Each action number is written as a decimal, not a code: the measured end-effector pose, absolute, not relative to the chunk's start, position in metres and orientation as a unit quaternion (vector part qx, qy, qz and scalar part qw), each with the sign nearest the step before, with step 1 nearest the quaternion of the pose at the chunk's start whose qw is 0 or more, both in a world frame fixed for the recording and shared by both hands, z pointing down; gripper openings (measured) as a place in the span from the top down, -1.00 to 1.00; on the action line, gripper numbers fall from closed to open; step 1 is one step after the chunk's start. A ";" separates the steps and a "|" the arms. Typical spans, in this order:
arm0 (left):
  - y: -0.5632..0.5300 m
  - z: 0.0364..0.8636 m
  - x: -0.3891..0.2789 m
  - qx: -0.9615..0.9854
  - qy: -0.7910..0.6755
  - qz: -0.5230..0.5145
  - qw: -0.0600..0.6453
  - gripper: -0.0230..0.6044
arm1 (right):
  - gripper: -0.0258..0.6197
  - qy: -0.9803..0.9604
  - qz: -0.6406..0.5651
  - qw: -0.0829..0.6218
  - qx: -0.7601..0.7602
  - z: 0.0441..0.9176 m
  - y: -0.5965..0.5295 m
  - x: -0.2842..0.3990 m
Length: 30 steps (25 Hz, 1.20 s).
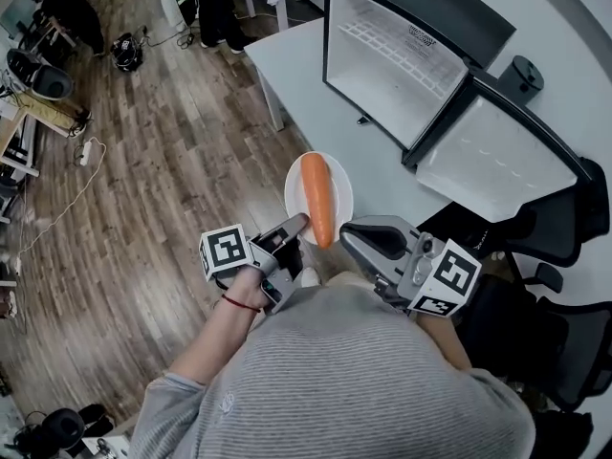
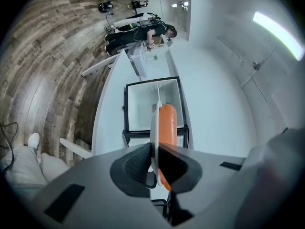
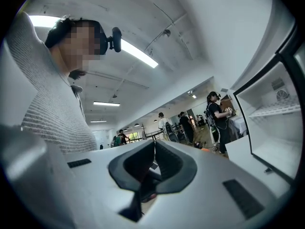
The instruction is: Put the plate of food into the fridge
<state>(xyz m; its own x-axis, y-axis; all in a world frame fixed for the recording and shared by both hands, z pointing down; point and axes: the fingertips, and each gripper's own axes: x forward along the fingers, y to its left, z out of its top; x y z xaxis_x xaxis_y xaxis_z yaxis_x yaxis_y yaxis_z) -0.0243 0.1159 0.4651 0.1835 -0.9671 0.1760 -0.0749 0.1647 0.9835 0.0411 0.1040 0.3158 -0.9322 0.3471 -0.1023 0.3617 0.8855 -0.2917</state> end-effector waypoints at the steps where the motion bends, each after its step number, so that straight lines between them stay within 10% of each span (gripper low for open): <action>1: 0.111 0.465 -0.027 0.516 -0.500 -0.391 0.576 0.81 | 0.88 0.972 -0.154 0.023 0.175 0.316 0.098 0.038; 30: -0.054 0.465 -0.059 0.549 -0.443 -0.347 0.618 0.81 | 0.88 0.983 -0.150 0.026 0.100 0.322 -0.041 0.019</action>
